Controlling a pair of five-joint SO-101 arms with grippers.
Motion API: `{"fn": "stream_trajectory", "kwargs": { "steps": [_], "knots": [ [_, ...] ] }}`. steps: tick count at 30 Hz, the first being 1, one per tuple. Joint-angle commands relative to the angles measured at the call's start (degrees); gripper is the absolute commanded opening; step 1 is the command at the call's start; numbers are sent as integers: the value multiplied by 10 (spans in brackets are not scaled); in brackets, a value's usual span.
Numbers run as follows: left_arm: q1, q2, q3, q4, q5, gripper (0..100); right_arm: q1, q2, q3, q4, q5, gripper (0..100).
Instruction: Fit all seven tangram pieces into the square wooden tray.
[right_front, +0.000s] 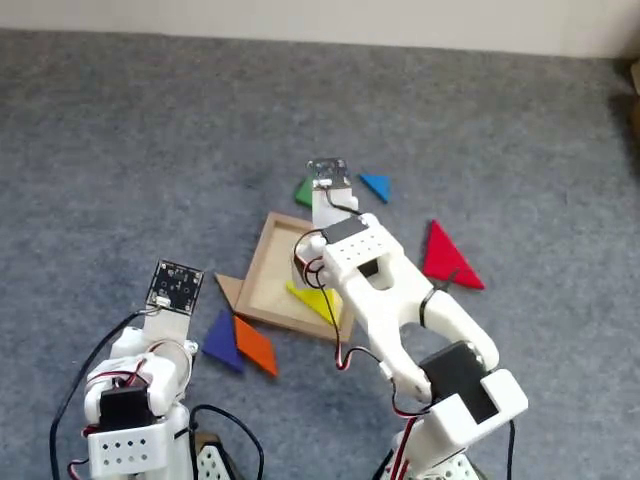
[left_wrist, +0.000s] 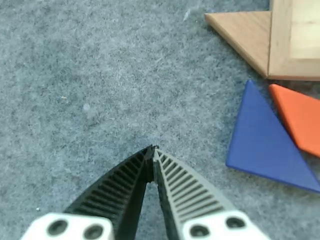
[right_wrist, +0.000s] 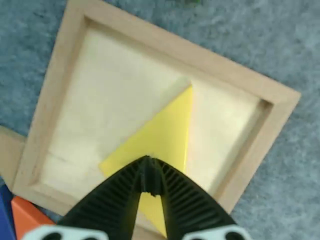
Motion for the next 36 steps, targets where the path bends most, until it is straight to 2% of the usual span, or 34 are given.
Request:
{"fn": "stream_trajectory", "kwargs": {
  "steps": [1,13,19,22,26,30,36],
  "knots": [
    [-9,-17,12,5,-5,5,34,1,-7,-10,-7,12],
    [-9,-17,12,5,-5,5,121,-1,-4,18,-8,12],
    [-9,-17,12,5,-5,5,121,-4,-7,89,-19,12],
    [-9,-17,12,5,-5,5,112,-17,-29,93,-48,12],
    [-9,-17,12,5,-5,5,87,-47,-67,94,-48,12],
    [-9,-17,12,5,-5,5,64,-56,-107,80,-49,12],
    [-9,-17,12,5,-5,5,42,-39,-102,-43,-48,12]
  ]
}}
